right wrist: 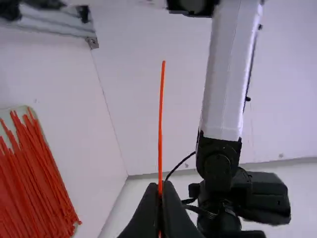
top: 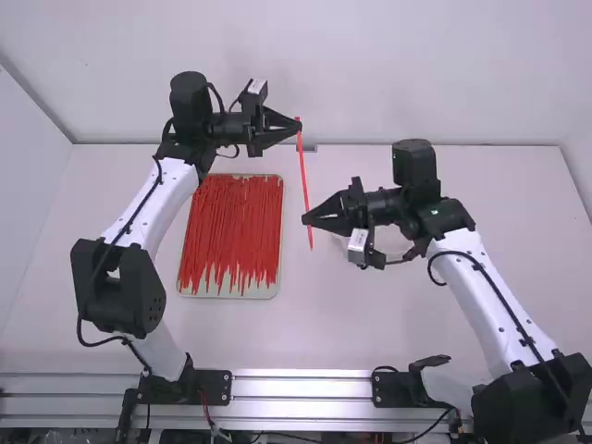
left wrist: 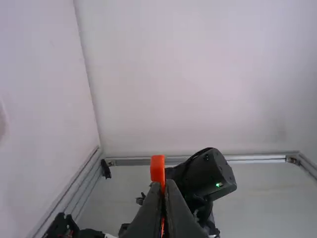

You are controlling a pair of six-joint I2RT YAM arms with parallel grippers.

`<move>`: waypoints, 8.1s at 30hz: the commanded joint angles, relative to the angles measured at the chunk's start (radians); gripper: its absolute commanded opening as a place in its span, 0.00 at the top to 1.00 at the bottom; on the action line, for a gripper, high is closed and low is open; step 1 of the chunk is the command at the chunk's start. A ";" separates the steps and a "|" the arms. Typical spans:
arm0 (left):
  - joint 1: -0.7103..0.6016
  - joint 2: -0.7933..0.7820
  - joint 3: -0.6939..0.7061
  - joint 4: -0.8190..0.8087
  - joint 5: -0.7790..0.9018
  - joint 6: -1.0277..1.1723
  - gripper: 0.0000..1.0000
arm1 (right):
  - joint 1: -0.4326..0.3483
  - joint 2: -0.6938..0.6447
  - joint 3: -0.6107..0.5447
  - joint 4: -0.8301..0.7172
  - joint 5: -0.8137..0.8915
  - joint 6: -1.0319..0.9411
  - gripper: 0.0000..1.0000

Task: Fasten the cable tie

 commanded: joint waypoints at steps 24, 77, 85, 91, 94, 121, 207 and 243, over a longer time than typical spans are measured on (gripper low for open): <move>-0.003 -0.004 -0.002 -0.198 0.093 0.658 0.98 | -0.001 0.009 -0.004 0.345 -0.158 1.298 1.00; -0.010 -0.004 -0.002 -0.142 0.092 1.658 0.98 | -0.017 0.228 -0.004 0.801 -0.012 2.985 1.00; -0.016 -0.004 -0.002 -0.216 -0.011 1.717 0.98 | -0.015 0.228 -0.004 0.699 0.017 2.900 1.00; -0.016 -0.004 -0.002 -0.318 -0.013 1.865 0.98 | -0.024 0.228 -0.004 0.695 0.039 2.903 1.00; -0.016 -0.004 -0.002 -0.311 0.002 1.865 0.98 | -0.022 0.228 -0.004 0.695 0.047 2.904 1.00; -0.036 -0.004 -0.003 -0.263 0.019 1.893 0.98 | -0.042 0.228 -0.004 0.695 0.102 2.926 1.00; -0.081 -0.004 -0.020 -0.362 0.153 2.030 0.98 | -0.100 0.228 -0.004 0.726 0.171 3.096 1.00; -0.111 -0.005 -0.020 -0.409 0.146 2.003 0.98 | -0.142 0.228 -0.004 0.725 0.089 3.096 0.73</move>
